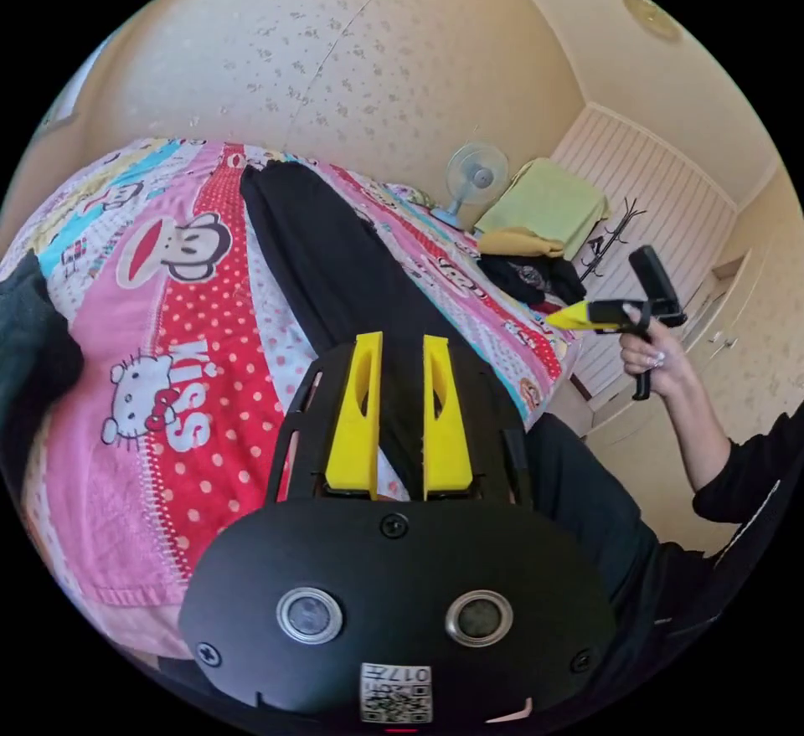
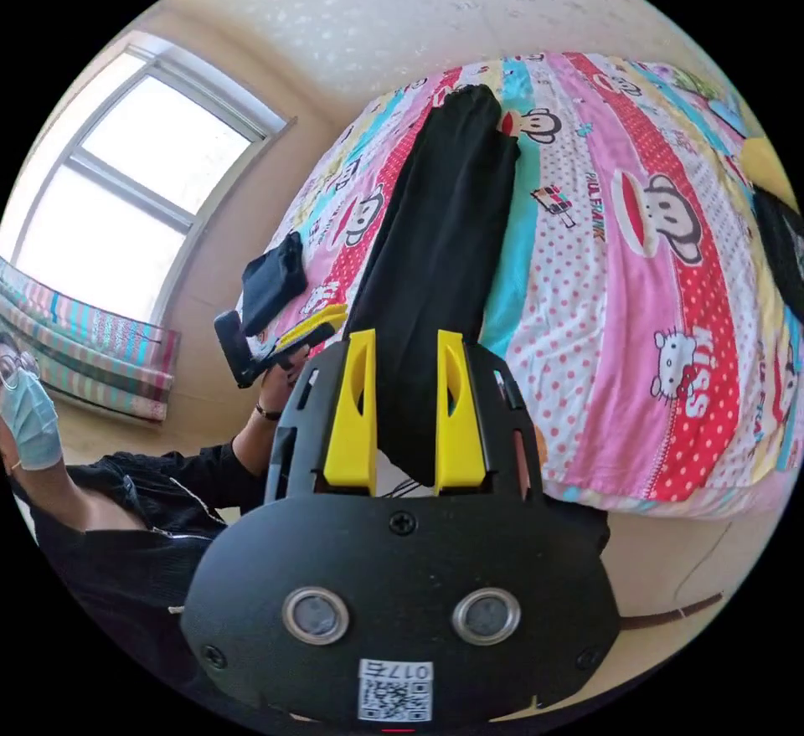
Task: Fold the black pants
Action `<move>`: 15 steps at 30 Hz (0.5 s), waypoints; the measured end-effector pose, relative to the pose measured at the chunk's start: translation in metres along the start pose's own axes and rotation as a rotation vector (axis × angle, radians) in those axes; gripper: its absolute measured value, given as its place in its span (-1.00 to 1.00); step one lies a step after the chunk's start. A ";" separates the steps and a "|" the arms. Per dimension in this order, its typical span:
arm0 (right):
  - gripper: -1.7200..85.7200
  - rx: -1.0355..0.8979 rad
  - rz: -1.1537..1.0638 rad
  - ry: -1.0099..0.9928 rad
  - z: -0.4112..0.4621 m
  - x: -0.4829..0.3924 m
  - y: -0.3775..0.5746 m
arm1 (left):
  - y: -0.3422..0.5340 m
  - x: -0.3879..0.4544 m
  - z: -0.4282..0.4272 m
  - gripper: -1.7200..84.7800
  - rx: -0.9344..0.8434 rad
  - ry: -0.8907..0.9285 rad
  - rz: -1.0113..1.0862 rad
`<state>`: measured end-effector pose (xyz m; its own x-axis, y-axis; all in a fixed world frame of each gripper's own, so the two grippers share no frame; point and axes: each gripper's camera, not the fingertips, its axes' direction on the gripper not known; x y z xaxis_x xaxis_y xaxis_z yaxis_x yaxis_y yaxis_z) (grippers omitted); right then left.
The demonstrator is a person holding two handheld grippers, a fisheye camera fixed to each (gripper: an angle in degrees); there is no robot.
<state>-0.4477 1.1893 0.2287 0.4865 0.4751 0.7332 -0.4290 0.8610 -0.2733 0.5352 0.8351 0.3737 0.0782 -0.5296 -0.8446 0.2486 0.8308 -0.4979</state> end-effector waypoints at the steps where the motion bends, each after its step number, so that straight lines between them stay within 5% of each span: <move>1: -0.70 -0.021 -0.063 0.040 0.025 -0.013 -0.025 | 0.005 -0.002 0.008 -0.76 -0.005 0.016 -0.009; 8: -0.71 -0.043 -0.360 0.423 0.212 -0.054 -0.226 | -0.005 -0.018 0.008 -0.78 0.002 0.071 -0.029; 15: -0.70 -0.062 -0.126 0.355 0.376 0.001 -0.402 | -0.011 -0.091 0.012 -0.92 0.025 0.400 -0.320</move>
<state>-0.5610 0.7750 0.5737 0.7703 0.3890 0.5053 -0.3075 0.9208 -0.2401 0.5367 0.8721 0.4587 -0.3804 -0.6457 -0.6621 0.2226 0.6309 -0.7432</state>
